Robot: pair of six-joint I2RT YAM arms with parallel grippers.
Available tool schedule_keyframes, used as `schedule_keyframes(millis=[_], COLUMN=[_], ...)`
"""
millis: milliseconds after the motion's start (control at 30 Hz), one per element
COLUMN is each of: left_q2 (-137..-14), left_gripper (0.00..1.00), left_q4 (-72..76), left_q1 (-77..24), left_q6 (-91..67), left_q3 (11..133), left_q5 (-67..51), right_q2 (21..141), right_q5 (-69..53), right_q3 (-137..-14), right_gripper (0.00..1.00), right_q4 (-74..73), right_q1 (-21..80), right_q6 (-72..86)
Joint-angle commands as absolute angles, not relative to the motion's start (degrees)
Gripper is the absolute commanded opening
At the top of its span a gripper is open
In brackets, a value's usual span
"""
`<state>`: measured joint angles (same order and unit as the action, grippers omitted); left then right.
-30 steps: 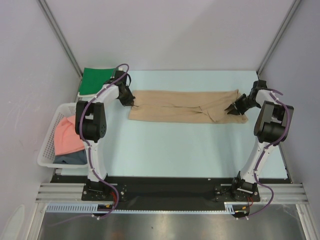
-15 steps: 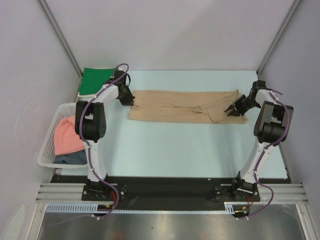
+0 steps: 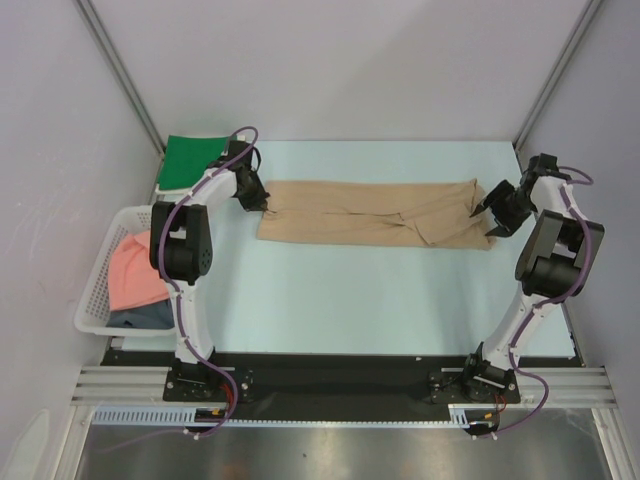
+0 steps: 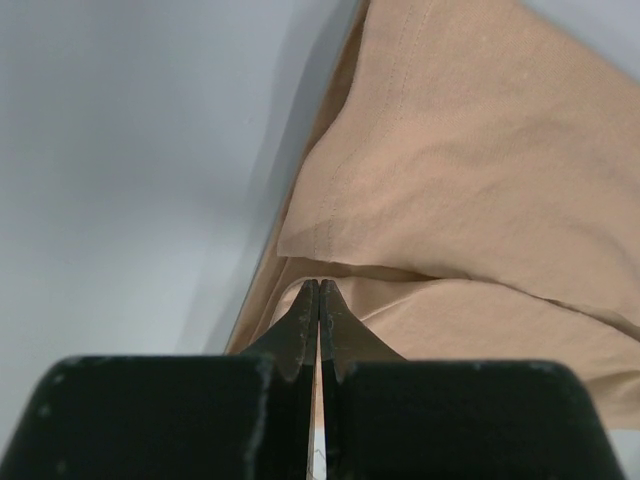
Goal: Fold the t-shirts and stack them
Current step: Fold the tshirt
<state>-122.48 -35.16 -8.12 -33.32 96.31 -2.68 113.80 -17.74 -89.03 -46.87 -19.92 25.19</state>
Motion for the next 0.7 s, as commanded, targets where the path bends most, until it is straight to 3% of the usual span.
schedule_keyframes(millis=[0,167,233,667], left_q2=[-120.7,-121.5,-121.5,-122.3], left_gripper=[0.0,0.0,0.0,0.0], left_q4=[-33.6,-33.0,-33.0,-33.0], left_q1=[-7.5,-7.6,-7.6,-7.6], left_q6=[-31.7,-32.0,-32.4,-32.3], left_q3=[96.9,97.3,97.3,97.9], left_q5=[-2.6,-3.9,-4.1,-4.7], right_q2=[112.4,115.6,117.5,122.3], right_q5=[-16.3,-16.6,-15.9,-17.0], right_q3=[-92.2,-93.8,-94.8,-98.5], right_gripper=[0.66,0.54,0.45,0.46], right_q4=[-46.4,-44.7,-45.1,-43.4], right_q1=[-20.2,-20.2,-20.3,-20.2], right_q6=[23.7,25.8,25.2,24.1])
